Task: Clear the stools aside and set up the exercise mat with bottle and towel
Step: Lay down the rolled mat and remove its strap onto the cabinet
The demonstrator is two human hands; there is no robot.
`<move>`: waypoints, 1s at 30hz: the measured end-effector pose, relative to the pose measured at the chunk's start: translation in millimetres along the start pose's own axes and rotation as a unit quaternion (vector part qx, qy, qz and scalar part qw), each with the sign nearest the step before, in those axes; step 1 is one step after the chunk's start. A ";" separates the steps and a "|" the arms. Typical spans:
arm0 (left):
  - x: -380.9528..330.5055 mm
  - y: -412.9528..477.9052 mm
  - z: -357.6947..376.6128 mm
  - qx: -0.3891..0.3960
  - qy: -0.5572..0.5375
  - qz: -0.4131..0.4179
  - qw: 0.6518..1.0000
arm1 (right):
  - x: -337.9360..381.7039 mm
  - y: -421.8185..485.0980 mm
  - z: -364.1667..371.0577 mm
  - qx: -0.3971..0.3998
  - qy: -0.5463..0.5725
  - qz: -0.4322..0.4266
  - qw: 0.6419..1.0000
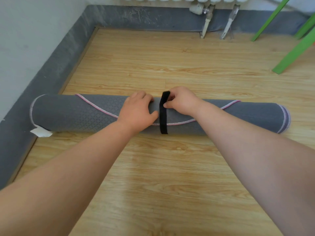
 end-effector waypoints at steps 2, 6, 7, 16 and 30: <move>-0.2 -15.5 1.8 0.001 0.007 0.033 0.999 | -0.2 -0.7 -1.4 -0.011 0.053 0.013 0.998; 11.7 -27.7 10.0 0.049 0.165 0.073 0.982 | 4.6 -5.4 -4.0 -0.075 0.179 0.041 0.980; 15.4 -26.7 10.8 0.048 0.216 0.078 0.972 | 6.2 -7.7 -3.1 -0.087 0.203 0.045 0.974; 23.8 -1.4 13.0 0.078 0.268 0.073 0.958 | -6.0 -37.2 4.7 -0.037 0.326 0.247 0.912; 18.3 4.2 9.6 0.098 0.229 0.052 0.967 | -75.4 -62.8 80.8 -0.032 0.002 0.251 0.968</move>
Point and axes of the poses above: each hand's wrist, its own y-axis towards the middle knuckle, its own z-axis out of the palm, x = y × z, the point moved 3 cm from there along y, towards the middle knuckle, and after that the axes turned 14 degrees about y, right-handed, at the moved point
